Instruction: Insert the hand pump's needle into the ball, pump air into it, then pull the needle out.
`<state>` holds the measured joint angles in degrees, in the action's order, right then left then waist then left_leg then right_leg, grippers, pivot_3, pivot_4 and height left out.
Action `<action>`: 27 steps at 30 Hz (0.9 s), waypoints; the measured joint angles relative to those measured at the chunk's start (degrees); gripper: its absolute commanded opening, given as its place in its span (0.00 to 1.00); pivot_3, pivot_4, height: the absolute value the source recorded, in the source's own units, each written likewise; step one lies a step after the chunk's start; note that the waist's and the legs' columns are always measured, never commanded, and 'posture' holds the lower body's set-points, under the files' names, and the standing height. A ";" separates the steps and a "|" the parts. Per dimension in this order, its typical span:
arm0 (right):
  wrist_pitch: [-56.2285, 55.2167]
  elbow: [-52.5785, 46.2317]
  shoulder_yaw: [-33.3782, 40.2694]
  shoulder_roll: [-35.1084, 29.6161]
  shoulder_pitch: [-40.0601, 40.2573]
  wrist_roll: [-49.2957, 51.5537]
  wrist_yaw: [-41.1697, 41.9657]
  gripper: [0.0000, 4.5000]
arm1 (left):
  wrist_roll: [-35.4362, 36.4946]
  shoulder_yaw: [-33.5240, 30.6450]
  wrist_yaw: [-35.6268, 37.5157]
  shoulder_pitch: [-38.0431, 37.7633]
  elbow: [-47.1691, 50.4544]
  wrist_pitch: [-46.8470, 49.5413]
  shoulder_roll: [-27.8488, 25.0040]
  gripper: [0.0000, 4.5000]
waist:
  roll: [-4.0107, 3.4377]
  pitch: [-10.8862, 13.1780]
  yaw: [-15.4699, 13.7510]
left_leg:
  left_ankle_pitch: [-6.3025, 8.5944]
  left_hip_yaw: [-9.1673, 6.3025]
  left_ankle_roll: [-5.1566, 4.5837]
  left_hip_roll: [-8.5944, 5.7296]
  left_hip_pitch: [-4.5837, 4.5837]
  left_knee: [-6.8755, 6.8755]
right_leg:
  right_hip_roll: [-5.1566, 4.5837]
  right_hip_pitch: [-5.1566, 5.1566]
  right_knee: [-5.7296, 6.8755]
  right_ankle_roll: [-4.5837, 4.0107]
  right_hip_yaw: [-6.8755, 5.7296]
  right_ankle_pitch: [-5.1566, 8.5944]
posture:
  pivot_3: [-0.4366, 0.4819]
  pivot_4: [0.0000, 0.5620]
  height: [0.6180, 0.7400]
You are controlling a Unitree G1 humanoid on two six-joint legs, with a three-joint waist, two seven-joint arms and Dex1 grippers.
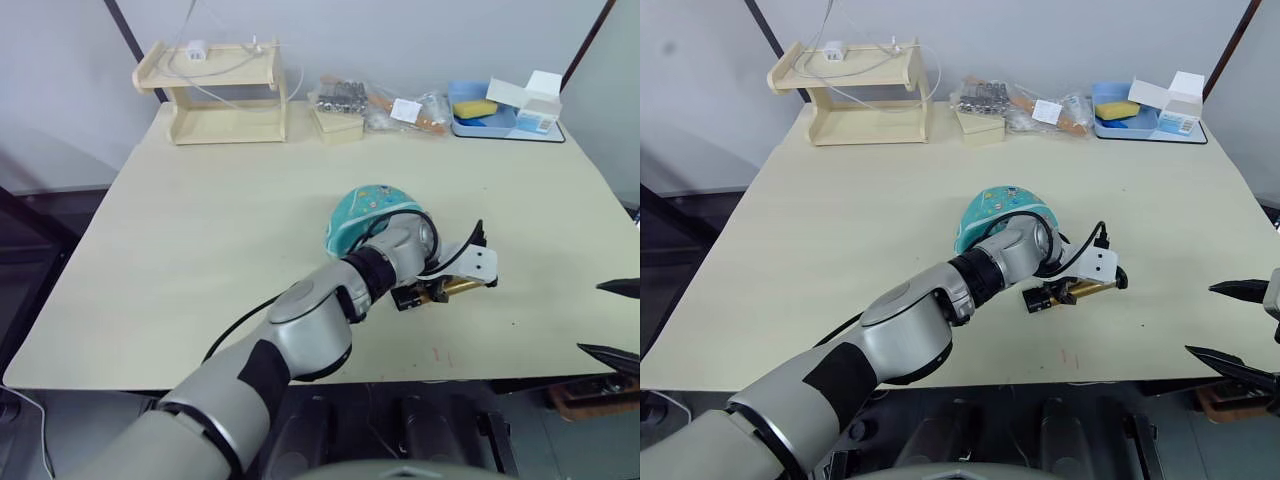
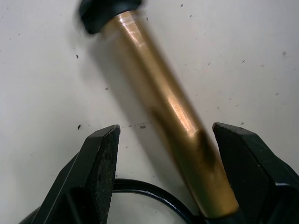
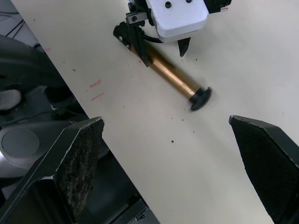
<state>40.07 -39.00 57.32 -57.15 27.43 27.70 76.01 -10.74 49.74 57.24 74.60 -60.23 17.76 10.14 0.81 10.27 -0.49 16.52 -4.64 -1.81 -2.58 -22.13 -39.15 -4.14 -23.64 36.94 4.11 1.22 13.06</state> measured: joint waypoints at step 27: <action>-0.07 -3.78 1.31 4.23 4.63 2.06 -4.37 1.00 | -2.56 -7.18 1.81 -0.84 -2.62 1.02 0.32 0.01 | 0.03 -0.04 -0.23 | 0.00 0.19 0.00 0.01 0.26 -0.19 | 0.03 0.16 0.38 0.32 0.21 0.09 | 0.48 0.27 1.00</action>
<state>40.00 -42.78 58.63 -52.92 32.06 29.76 71.64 -13.30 42.57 59.05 73.76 -62.85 18.78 10.46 0.84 10.23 -0.73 16.52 -4.45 -1.82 -2.57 -21.87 -39.34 -4.11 -23.48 37.32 4.43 1.44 13.15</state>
